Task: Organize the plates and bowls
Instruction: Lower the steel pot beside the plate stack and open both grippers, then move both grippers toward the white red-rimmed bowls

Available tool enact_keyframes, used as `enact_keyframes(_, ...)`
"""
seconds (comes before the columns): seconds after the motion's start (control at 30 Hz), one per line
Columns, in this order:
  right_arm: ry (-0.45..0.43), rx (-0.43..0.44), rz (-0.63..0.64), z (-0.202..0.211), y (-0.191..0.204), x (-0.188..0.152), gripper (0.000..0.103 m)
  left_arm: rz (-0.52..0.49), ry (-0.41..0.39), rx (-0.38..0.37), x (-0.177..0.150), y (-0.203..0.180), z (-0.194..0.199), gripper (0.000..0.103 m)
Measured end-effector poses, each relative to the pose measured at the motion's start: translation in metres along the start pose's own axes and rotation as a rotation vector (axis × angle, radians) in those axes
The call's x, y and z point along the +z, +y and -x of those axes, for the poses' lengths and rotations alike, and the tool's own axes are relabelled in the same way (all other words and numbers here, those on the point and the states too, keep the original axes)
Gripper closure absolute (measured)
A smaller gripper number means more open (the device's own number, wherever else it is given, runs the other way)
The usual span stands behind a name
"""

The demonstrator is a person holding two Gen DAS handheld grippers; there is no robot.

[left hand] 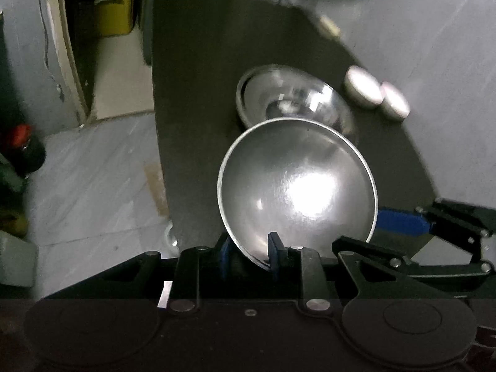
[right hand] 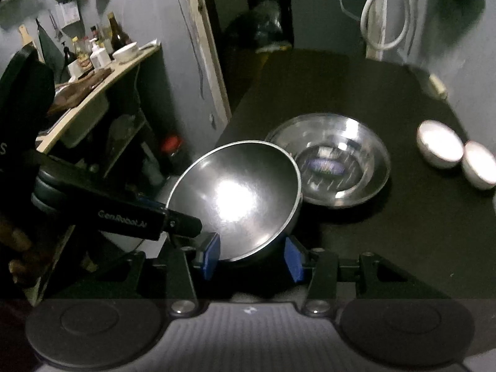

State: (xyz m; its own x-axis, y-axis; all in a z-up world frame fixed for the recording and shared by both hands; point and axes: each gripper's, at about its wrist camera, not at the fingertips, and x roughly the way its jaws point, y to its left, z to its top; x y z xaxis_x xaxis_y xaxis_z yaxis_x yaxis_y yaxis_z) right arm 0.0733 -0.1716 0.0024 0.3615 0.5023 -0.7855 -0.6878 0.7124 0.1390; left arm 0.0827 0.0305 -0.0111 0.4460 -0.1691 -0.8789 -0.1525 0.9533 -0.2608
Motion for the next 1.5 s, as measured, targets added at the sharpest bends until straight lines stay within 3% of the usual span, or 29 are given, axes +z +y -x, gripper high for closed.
enact_keyframes(0.4, 0.07, 0.031, -0.006, -0.015, -0.008, -0.006, 0.051, 0.007, 0.068, 0.041, 0.001, -0.005, -0.012, 0.077)
enact_keyframes(0.8, 0.069, 0.037, -0.012, -0.014, -0.013, -0.01, 0.05, -0.004, 0.024, 0.049, -0.001, -0.011, -0.009, 0.072)
enact_keyframes(0.97, 0.058, 0.036, -0.003, -0.01, -0.01, -0.01, 0.039, 0.013, 0.004, 0.053, -0.003, -0.008, -0.003, 0.048)
enact_keyframes(1.17, 0.02, 0.002, -0.014, -0.001, -0.012, -0.01, 0.02, 0.045, -0.048, 0.037, -0.006, 0.0, 0.009, 0.031)
enact_keyframes(1.3, -0.027, -0.049, -0.021, 0.011, -0.015, -0.01, 0.011, 0.069, -0.127, 0.026, -0.008, 0.005, 0.027, 0.023)
enact_keyframes(1.37, -0.063, -0.083, -0.02, 0.018, -0.015, -0.009, 0.004, 0.083, -0.178, 0.024, -0.008, 0.008, 0.036, 0.01)
enact_keyframes(1.5, -0.135, -0.136, -0.032, 0.031, -0.02, -0.006, 0.0, 0.11, -0.292, 0.006, -0.007, 0.016, 0.057, 0.005)
